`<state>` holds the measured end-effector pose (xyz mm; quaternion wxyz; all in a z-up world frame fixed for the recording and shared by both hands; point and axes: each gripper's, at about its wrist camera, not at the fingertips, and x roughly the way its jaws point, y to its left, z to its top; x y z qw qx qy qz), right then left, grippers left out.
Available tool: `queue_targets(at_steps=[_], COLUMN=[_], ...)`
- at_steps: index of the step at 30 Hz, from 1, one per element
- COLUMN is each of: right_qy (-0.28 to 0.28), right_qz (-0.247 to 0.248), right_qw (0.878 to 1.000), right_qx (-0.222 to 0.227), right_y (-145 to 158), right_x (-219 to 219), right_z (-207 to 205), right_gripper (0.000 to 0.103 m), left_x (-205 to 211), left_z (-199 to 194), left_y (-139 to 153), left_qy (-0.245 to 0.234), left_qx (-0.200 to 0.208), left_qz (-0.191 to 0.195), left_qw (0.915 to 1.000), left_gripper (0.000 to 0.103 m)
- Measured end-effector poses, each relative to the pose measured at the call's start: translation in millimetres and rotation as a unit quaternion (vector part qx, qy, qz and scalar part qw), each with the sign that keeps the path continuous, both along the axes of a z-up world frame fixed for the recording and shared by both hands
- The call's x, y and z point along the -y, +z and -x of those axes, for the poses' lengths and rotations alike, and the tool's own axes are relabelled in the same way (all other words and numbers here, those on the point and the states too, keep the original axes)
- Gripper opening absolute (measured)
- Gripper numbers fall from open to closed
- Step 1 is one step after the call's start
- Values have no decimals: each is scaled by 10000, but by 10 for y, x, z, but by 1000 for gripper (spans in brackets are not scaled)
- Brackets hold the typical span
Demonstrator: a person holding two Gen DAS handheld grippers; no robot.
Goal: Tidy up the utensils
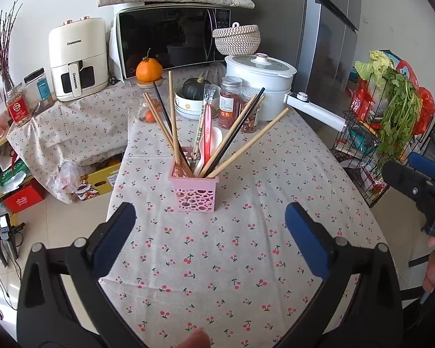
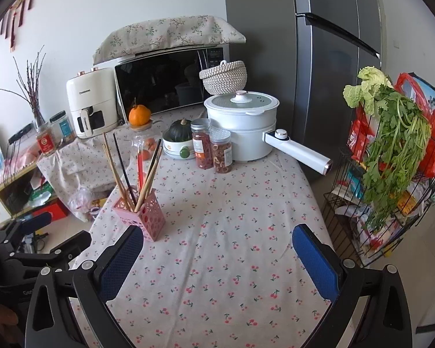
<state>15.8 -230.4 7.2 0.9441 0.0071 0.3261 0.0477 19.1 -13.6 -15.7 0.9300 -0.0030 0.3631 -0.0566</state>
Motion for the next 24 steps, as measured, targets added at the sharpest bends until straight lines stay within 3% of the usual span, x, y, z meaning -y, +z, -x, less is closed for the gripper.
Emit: queue_targets(at_steps=[24], right_qy=[-33], right_qz=[-87], right_qw=[9997], right_qx=[-221], right_y=[-92], right_x=[-39], right_z=[-108], right_gripper=[103], left_x=[-15], left_z=[8], left_y=[-20], left_qy=[5], left_qx=[15], left_qz=[24], left_qw=[10000], left_gripper=[102])
